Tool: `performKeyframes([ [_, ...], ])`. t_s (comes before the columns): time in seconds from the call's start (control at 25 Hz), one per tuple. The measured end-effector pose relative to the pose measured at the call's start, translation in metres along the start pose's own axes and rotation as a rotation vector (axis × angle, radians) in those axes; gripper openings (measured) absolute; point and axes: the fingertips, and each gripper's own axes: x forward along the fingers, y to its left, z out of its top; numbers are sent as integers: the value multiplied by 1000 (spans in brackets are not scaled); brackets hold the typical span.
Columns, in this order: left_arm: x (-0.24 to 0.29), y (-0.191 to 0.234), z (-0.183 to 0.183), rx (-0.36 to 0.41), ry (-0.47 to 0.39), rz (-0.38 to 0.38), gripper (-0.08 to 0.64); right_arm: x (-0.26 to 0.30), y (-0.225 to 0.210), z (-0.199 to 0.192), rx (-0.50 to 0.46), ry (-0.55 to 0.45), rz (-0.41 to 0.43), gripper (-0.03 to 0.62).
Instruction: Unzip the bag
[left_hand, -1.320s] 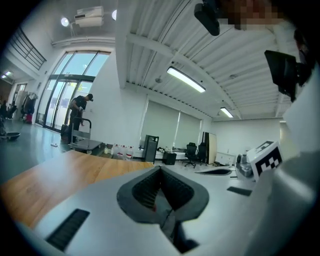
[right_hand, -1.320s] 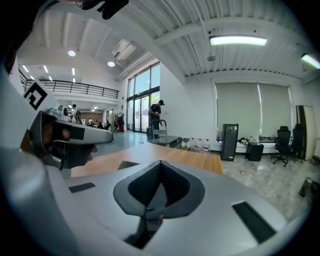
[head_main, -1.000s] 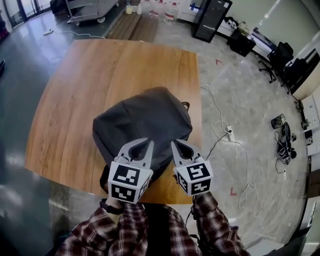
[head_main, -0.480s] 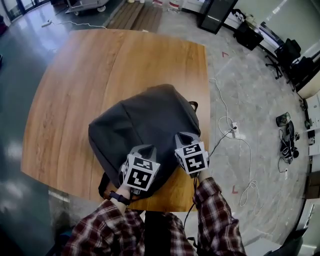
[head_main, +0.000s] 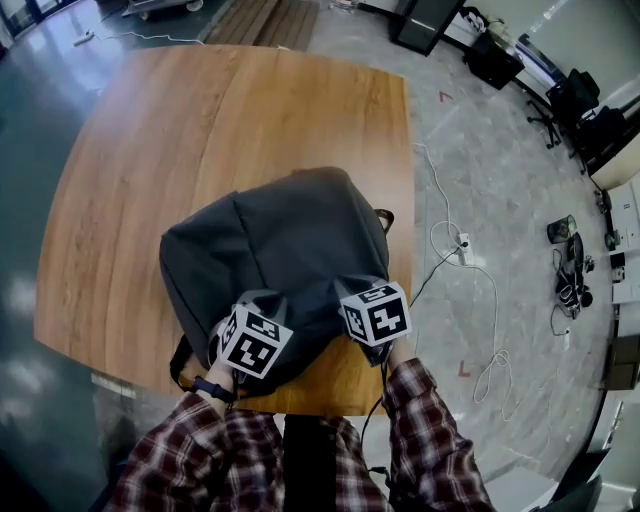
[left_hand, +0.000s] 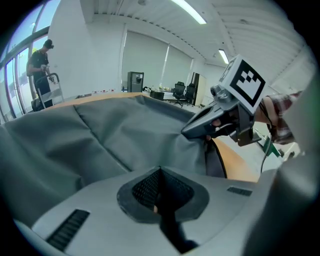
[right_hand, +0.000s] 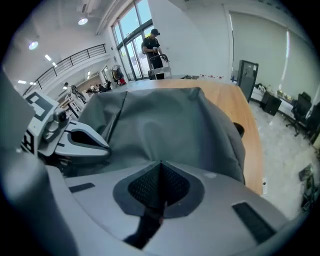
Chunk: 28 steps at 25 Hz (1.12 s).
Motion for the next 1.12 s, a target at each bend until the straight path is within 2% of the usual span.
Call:
performKeyframes([
  [0.16,-13,6,-23,-3,57,-100,9,-7,37,-23,26,23,77,8],
  [0.32,-31,14,-43,-38,85,-170,9,-11,78,-41,56,45,144,8],
  [0.48,-46,21,-61,-81,97,-196,9,-12,111,-56,76,61,170,8],
  [0.6,-50,23,-66,-92,84,-181,9,-10,118,-61,89,62,177,8],
  [0.76,-56,21,-43,-153,8,-145,9,-10,116,-61,145,85,253,8],
  [0.88,-50,15,-9,-154,-61,-132,9,-9,114,-60,145,97,255,8],
  [1.0,-36,12,9,-136,-70,-112,9,-9,121,-63,150,109,245,8],
  [1.12,-18,14,16,-165,-71,-103,9,-8,129,-67,191,128,285,8],
])
